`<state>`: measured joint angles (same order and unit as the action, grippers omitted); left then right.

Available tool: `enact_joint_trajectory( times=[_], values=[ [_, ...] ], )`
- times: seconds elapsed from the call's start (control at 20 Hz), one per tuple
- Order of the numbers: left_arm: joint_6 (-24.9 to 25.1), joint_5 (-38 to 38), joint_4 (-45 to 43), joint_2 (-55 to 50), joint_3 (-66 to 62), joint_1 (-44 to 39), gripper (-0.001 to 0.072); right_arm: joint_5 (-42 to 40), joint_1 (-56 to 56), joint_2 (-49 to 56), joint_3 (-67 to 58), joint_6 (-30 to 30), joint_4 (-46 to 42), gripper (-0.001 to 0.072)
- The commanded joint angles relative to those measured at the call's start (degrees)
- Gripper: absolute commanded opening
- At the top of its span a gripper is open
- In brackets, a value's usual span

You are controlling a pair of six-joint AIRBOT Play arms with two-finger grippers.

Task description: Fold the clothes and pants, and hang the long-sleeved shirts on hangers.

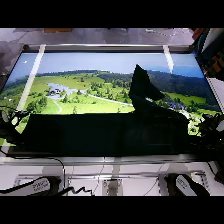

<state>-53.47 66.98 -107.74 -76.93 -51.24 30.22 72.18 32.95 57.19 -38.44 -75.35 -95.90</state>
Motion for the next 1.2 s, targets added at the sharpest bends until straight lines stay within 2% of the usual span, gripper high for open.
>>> enact_joint_trajectory(
  times=[0.0, 0.05, 0.1, 0.15, 0.25, 0.3, 0.35, 0.4, 0.45, 0.8, 0.95, 1.1, 1.15],
  values=[
    [1.0, 0.9, -0.2, 0.0, 0.0, -0.1, 0.0143, 0.7, 0.0, 0.1, 0.0, 0.0, 0.8, 0.0470],
    [1.0, 1.4, -0.3, 0.0, 0.0, -0.1, 0.0406, 0.6, 0.0, 0.1, 0.0, 0.0, 0.9, 0.0652],
    [0.9, 1.5, -0.6, 0.0, 0.0, 0.0, 0.0602, 0.5, 0.0, 0.1, 0.0, 0.0, 1.0, 0.0672],
    [-0.3, 1.7, -2.3, 0.0, 0.0, -0.1, 0.0627, 0.3, 0.0, 0.1, 0.0, 0.0, 1.1, 0.0672],
    [-3.2, 2.0, -6.4, 0.0, -0.1, -0.2, 0.0626, 0.3, 0.0, 0.1, 0.0, 0.0, 1.2, 0.0672],
    [-6.3, 2.3, -8.8, 0.0, -0.2, -0.2, 0.0619, 0.1, 0.0, 0.1, 0.0, 0.0, 1.2, 0.0672],
    [-10.8, 2.3, -11.0, 0.0, -0.5, -0.2, 0.0566, -0.2, 0.0, 0.1, 0.0, 0.0, 1.3, 0.0672],
    [-13.8, 2.3, -11.4, 0.0, -1.2, -0.1, 0.0483, -0.5, 0.0, 0.1, 0.0, 0.0, 1.7, 0.0672],
    [-14.8, 2.3, -10.6, 0.0, -1.9, -0.2, 0.0476, -0.8, 0.0, 0.1, 0.0, 0.0, 2.8, 0.0672],
    [-14.7, -0.3, -1.5, 0.0, -12.7, -9.2, 0.0477, -3.5, -0.2, 0.1, -5.0, 0.0, 14.5, 0.0660],
    [-14.7, -3.4, 2.2, 0.0, -15.7, -15.6, 0.0479, -11.5, -3.8, 0.1, -8.3, 0.0, 21.9, 0.0660],
    [-14.7, -5.9, 2.0, 0.0, -15.9, -22.1, 0.0479, -21.6, -11.4, 0.2, -10.5, -1.3, 22.8, 0.0657],
    [-14.7, -6.7, 2.0, 0.0, -15.9, -23.6, 0.0479, -25.5, -14.1, 1.0, -11.3, -3.6, 22.8, 0.0604]
  ],
)
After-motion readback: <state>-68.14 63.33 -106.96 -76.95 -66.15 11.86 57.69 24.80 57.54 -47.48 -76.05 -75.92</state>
